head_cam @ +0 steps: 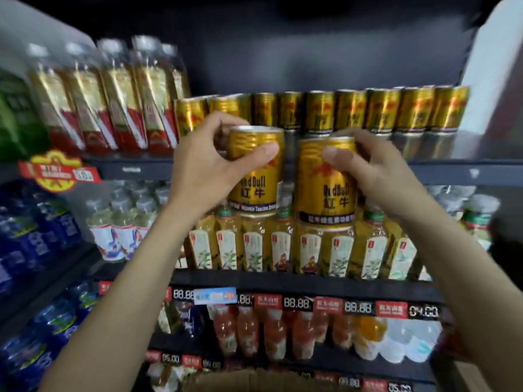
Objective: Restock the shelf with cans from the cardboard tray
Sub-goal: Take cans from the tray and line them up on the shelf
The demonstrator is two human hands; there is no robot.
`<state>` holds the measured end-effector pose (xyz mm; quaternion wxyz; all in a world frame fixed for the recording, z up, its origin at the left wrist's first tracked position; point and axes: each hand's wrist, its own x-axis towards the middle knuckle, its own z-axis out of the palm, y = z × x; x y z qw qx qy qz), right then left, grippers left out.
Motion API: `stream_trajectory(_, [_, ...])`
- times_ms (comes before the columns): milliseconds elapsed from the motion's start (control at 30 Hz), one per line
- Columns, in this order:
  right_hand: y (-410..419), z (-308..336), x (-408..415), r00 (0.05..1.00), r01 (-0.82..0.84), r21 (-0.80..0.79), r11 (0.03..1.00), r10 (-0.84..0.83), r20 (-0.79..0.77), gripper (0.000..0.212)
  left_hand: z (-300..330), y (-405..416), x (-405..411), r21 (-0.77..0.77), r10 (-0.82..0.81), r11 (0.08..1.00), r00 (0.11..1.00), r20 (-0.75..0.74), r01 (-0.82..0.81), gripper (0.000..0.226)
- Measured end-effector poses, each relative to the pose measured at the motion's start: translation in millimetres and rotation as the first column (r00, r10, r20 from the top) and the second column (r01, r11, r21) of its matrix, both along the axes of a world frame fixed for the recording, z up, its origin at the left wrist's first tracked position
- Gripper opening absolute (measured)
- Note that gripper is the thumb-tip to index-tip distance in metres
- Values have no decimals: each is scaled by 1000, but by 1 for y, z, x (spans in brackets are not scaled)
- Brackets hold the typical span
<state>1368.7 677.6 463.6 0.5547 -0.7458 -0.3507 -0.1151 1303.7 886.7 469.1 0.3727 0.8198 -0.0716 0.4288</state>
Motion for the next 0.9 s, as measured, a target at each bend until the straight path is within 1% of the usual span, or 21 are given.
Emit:
stream_trajectory(33, [-3, 11, 8, 1000, 18, 3, 1000, -18, 17, 39, 12, -4, 7, 31, 24, 999, 999, 27, -25, 44])
stream_trajectory(133, [-11, 37, 35, 994, 90, 7, 996, -90, 58, 29, 39, -15, 34, 121, 117, 985, 991, 63, -124, 65])
stream_trajectory(167, [-13, 44, 46, 988, 132, -2, 991, -131, 76, 30, 44, -17, 44, 142, 153, 977, 986, 65, -161, 67])
stream_trajectory(300, [-17, 65, 87, 943, 313, -103, 944, -297, 149, 56, 49, -25, 92, 259, 298, 916, 952, 66, -305, 72])
stream_trajectory(433, [-9, 71, 117, 899, 428, -227, 875, -387, 205, 65, 43, -27, 137, 338, 412, 858, 911, -8, -386, 78])
stream_trajectory(567, [0, 75, 138, 873, 478, -301, 825, -406, 272, 63, 39, -29, 166, 393, 482, 820, 873, -80, -416, 71])
stream_trajectory(667, [9, 78, 151, 862, 497, -359, 790, -405, 304, 60, 39, -28, 178, 404, 496, 817, 858, -130, -411, 63])
stream_trajectory(767, [17, 77, 164, 864, 490, -379, 785, -379, 332, 56, 41, -28, 182, 444, 497, 811, 848, -183, -380, 64])
stream_trajectory(800, [20, 77, 167, 860, 493, -386, 780, -369, 353, 55, 41, -28, 181, 481, 498, 795, 850, -171, -369, 66])
stream_trajectory(833, [22, 76, 169, 854, 498, -397, 771, -355, 380, 54, 40, -26, 178, 535, 498, 763, 858, -128, -363, 69])
stream_trajectory(900, [26, 74, 172, 846, 500, -421, 757, -323, 423, 53, 35, -21, 173, 672, 483, 642, 875, 19, -369, 75])
